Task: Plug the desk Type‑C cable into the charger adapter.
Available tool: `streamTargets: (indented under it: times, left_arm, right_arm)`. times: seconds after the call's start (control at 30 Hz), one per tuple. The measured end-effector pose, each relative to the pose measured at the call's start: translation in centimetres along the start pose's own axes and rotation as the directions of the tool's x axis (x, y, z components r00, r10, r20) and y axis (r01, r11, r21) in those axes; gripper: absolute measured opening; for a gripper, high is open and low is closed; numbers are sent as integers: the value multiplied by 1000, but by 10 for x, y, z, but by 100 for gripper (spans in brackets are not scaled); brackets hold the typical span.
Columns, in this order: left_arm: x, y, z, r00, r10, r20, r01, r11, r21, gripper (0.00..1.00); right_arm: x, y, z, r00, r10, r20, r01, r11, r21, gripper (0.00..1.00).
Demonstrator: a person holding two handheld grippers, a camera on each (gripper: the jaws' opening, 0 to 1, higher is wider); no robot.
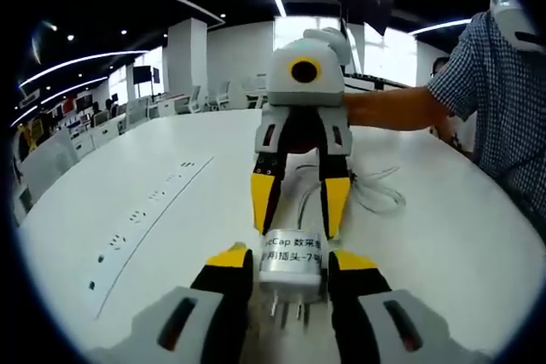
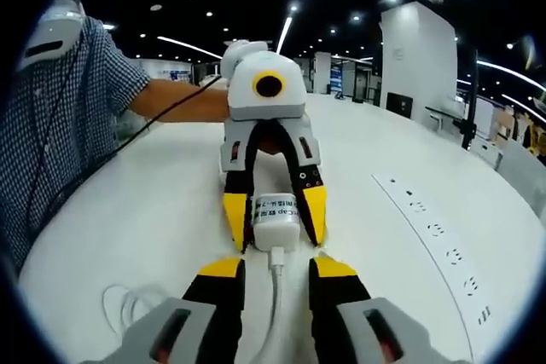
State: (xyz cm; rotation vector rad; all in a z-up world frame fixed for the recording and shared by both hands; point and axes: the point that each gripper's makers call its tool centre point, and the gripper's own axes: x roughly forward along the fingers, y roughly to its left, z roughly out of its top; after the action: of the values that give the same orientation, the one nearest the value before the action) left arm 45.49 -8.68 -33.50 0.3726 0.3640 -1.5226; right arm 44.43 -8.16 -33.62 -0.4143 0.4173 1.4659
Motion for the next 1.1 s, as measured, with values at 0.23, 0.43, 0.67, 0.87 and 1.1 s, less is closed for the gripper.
streamTargets:
  times: [0.23,0.43,0.67,0.87,1.1]
  left_arm:
    - [-5,7,11,998,29,56,-28,999,-16,46]
    - [-6,3,10,998,27,53,-26,1000,-4,48]
    - [-12,6,12,995,66,77,-61,996,-69,47]
    - [-23,12,15,986,145,87,-138,987,-77,40]
    - [-37,8,16,971,230,73,-217,965,-148,38]
  right_arm:
    - [-4,1,3,1000,-1,18,1,1000,6,35]
    - [-5,-5,-1,1000,-14,6,14,1000,19,47]
    - [-8,-10,0,999,-47,15,47,998,38,46]
    - [-17,-16,-1,993,-113,24,110,988,104,44]
    - [-33,-20,2,976,-216,32,210,968,138,34]
